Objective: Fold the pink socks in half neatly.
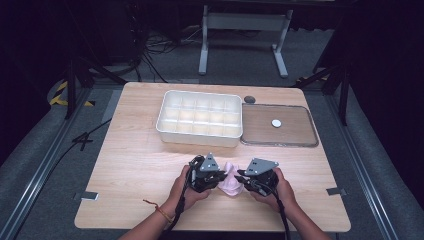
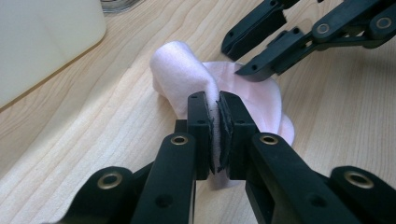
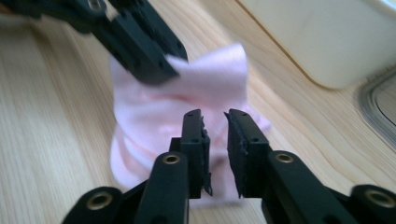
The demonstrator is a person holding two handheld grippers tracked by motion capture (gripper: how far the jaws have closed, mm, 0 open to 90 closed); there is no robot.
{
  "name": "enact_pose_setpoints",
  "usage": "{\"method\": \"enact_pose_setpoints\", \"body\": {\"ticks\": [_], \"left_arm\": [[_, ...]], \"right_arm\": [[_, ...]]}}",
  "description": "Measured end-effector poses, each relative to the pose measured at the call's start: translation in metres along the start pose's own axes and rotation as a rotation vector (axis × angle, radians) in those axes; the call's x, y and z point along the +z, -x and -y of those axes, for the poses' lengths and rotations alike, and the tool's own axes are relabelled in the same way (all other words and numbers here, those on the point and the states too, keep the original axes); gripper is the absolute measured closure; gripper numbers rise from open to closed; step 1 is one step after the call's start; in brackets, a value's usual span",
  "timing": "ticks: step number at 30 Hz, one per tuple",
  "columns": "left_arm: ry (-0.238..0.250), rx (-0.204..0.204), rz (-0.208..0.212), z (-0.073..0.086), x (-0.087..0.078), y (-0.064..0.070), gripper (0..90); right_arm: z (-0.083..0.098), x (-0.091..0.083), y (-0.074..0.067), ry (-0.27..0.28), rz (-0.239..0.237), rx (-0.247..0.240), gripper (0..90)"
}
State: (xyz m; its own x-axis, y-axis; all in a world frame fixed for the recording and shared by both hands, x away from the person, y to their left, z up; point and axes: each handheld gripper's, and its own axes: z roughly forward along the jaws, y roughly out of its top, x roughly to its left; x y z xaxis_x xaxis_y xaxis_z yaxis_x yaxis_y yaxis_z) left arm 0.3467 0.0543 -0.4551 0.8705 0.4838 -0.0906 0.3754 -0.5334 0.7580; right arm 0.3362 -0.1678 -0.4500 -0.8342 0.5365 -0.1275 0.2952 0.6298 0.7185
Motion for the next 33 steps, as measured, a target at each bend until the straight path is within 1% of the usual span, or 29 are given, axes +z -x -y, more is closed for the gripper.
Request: {"method": "enact_pose_setpoints", "body": {"ticks": [2, 3, 4, 5, 6, 7, 9, 10, 12, 13, 14, 15, 16, 17, 19, 21, 22, 23, 24, 26, 28, 29, 30, 31, 32, 33], "left_arm": [[-0.004, -0.003, 0.0, 0.0, -0.001, 0.0, 83.7], [-0.001, -0.001, 0.0, 0.0, -0.001, 0.0, 83.7], [-0.002, 0.0, 0.002, 0.0, -0.001, 0.001, 83.6], [-0.011, 0.014, 0.005, -0.001, -0.001, 0.001, 83.5], [-0.002, 0.008, 0.01, -0.001, 0.0, 0.002, 83.5], [-0.008, 0.013, 0.011, -0.001, 0.001, 0.002, 83.4], [-0.01, 0.023, 0.001, -0.003, 0.002, 0.006, 83.1], [-0.019, 0.044, -0.008, -0.005, 0.003, 0.007, 82.9], [-0.019, 0.044, -0.007, -0.006, 0.004, 0.01, 82.6], [-0.028, 0.056, -0.015, -0.008, 0.004, 0.012, 82.3], [-0.025, 0.061, -0.016, -0.008, 0.004, 0.013, 82.1], [-0.032, 0.068, -0.017, -0.009, 0.004, 0.014, 82.1], [-0.029, 0.066, -0.02, -0.009, 0.004, 0.015, 82.0], [-0.036, 0.075, -0.026, -0.01, 0.004, 0.015, 81.7], [-0.045, 0.078, -0.031, -0.01, 0.006, 0.016, 81.1], [-0.05, 0.079, -0.041, -0.01, 0.005, 0.017, 81.8], [-0.05, 0.079, -0.041, -0.01, 0.005, 0.017, 82.2], [-0.05, 0.065, -0.041, -0.009, 0.004, 0.015, 82.2], [-0.047, 0.071, -0.04, -0.009, 0.003, 0.013, 82.3], [-0.04, 0.061, -0.028, -0.009, 0.002, 0.012, 82.4], [-0.035, 0.054, -0.016, -0.01, 0.003, 0.012, 82.6], [-0.038, 0.062, -0.017, -0.011, 0.004, 0.013, 82.6], [-0.036, 0.072, -0.019, -0.013, 0.004, 0.014, 82.6], [-0.03, 0.068, -0.014, -0.013, 0.005, 0.016, 82.6], [-0.038, 0.079, -0.013, -0.014, 0.007, 0.018, 82.4], [-0.042, 0.087, -0.018, -0.015, 0.008, 0.02, 82.2]], "right_arm": [[0.005, -0.001, 0.003, -0.012, -0.019, 0.023, 74.8], [0.007, 0.0, 0.004, -0.031, -0.016, 0.022, 73.8], [0.009, 0.001, 0.004, -0.037, -0.012, 0.027, 72.4], [0.01, 0.004, 0.005, -0.046, -0.009, 0.03, 71.7], [0.011, 0.006, 0.005, -0.057, -0.01, 0.024, 71.7], [0.011, 0.008, 0.006, -0.062, -0.015, 0.022, 71.7], [0.013, 0.012, 0.005, -0.057, -0.036, 0.04, 72.1], [0.013, 0.014, 0.005, -0.054, -0.038, 0.036, 72.6], [0.012, 0.015, 0.004, -0.052, -0.03, 0.023, 73.1], [0.011, 0.016, 0.004, -0.053, -0.027, 0.022, 73.2], [0.011, 0.016, 0.004, -0.053, -0.028, 0.025, 73.4], [0.011, 0.016, 0.004, -0.051, -0.03, 0.031, 73.5], [0.011, 0.017, 0.004, -0.049, -0.029, 0.031, 73.5], [0.011, 0.017, 0.003, -0.047, -0.029, 0.029, 73.3], [0.011, 0.017, 0.003, -0.044, -0.028, 0.035, 71.8], [0.011, 0.015, 0.004, -0.042, -0.024, 0.033, 66.4], [0.011, 0.015, 0.004, -0.042, -0.024, 0.033, 66.4], [0.011, 0.008, 0.007, -0.036, -0.036, 0.035, 64.5], [0.012, 0.005, 0.008, -0.033, -0.033, 0.038, 64.7], [0.014, 0.001, 0.013, -0.035, -0.042, 0.056, 65.1], [0.018, 0.003, 0.014, -0.051, -0.049, 0.064, 67.4], [0.019, 0.005, 0.014, -0.063, -0.054, 0.063, 69.5], [0.019, 0.007, 0.014, -0.06, -0.062, 0.064, 71.3], [0.019, 0.007, 0.014, -0.063, -0.064, 0.065, 73.5], [0.018, 0.008, 0.014, -0.064, -0.063, 0.056, 75.5], [0.017, 0.009, 0.013, -0.066, -0.066, 0.056, 77.0]]}}
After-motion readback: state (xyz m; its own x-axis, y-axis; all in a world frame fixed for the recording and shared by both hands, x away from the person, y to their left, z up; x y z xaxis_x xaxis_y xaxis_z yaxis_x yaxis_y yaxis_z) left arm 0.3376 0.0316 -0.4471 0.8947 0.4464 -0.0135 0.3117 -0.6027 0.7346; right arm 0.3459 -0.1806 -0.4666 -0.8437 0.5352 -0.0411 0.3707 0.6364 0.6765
